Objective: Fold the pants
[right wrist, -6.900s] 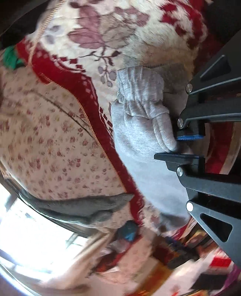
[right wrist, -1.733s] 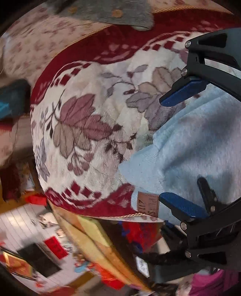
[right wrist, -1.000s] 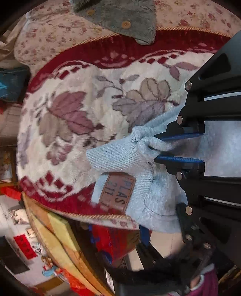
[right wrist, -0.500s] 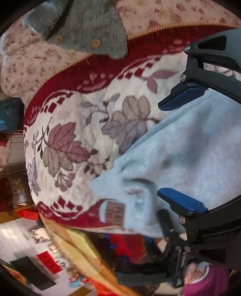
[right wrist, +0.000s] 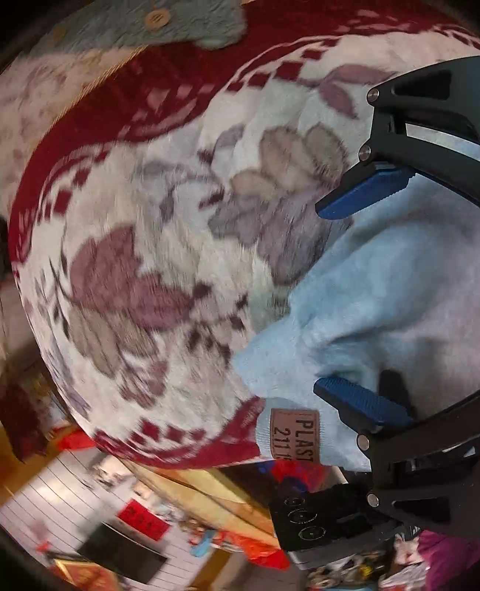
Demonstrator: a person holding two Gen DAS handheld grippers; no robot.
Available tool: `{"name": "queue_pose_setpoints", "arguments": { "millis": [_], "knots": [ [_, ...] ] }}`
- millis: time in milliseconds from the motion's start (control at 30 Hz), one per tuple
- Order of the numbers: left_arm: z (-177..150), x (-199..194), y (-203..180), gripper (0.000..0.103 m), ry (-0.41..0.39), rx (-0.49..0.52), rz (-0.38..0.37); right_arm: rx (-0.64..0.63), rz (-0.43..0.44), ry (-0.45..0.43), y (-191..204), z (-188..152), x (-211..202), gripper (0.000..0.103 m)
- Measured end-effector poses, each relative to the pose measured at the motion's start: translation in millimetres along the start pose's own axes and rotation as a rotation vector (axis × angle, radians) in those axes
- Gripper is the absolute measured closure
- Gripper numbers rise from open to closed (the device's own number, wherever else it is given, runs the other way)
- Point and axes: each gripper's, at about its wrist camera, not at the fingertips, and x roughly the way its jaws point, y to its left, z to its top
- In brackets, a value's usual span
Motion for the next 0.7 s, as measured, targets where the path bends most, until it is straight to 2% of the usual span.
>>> {"name": "queue_pose_setpoints", "arguments": {
  "millis": [100, 167, 233, 300, 467, 567, 667, 700],
  "knots": [
    [2.3, -26.8, -11.5, 0.0, -0.108, 0.091, -0.048, 0.041, 0.076, -0.022, -7.3, -2.4, -13.5, 0.01],
    [2.1, -42.5, -10.0, 0.0, -0.146, 0.13, -0.036, 0.0, 0.026, -0.027, -0.1, -2.6, -18.0, 0.01],
    [1.2, -56.8, -4.4, 0.0, -0.167, 0.151, 0.001, -0.021, 0.014, -0.021, 4.6, -2.1, -17.8, 0.01],
    [0.3, -60.1, 9.2, 0.0, -0.099, 0.113, 0.05, -0.038, 0.036, -0.01, 5.2, -0.6, -16.4, 0.01],
    [-19.3, -50.1, 24.5, 0.0, 0.062, 0.0, 0.066, -0.101, 0.027, 0.012, 13.9, 1.9, -9.6, 0.01],
    [-29.9, -38.1, 22.8, 0.0, 0.117, -0.031, 0.053, -0.137, 0.036, 0.052, 20.8, 5.6, 4.3, 0.009],
    [-32.4, -18.2, 13.1, 0.0, 0.182, -0.017, 0.052, -0.179, 0.018, 0.103, 26.9, 9.6, 22.4, 0.008],
    [-29.8, -15.4, 11.4, 0.0, 0.175, -0.021, 0.06, -0.185, 0.021, 0.116, 27.7, 11.4, 27.8, 0.008]
  ]
}}
